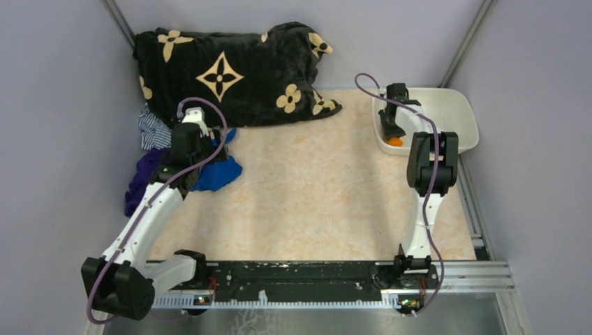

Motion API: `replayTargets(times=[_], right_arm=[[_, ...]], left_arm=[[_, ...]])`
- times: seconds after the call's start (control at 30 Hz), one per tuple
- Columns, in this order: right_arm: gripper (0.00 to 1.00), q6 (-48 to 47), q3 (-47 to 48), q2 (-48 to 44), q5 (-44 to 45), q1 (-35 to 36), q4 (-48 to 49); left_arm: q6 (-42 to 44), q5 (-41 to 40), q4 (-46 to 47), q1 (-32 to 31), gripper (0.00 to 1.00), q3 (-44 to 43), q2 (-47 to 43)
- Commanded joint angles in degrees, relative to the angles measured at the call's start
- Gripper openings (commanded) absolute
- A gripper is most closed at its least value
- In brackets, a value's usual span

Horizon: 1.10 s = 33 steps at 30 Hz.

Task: Roll the towels
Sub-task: Place the towel in the bin.

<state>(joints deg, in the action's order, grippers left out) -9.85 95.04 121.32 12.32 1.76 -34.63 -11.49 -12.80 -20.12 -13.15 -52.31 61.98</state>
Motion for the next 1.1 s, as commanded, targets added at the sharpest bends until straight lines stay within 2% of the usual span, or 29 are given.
replayTargets(times=[0.0, 0.2, 0.5, 1.07], right_arm=[[0.0, 3.1, 2.6, 1.9, -9.5, -2.0, -1.7], [0.0, 2.9, 2.4, 3.3, -13.9, -2.5, -2.6], [0.09, 3.6, 2.9, 2.8, -17.7, -2.8, -4.4], [0.1, 6.4, 1.9, -0.9, -22.2, -3.1, -1.6]], left_arm=[[1.0, -0.3, 1.4, -0.3, 0.82, 0.7, 0.7], [1.1, 0.2, 1.5, -0.3, 0.82, 0.7, 1.7], [0.9, 0.2, 1.5, -0.2, 0.82, 0.7, 3.2], [0.7, 0.8, 1.3, -0.2, 0.82, 0.5, 4.9]])
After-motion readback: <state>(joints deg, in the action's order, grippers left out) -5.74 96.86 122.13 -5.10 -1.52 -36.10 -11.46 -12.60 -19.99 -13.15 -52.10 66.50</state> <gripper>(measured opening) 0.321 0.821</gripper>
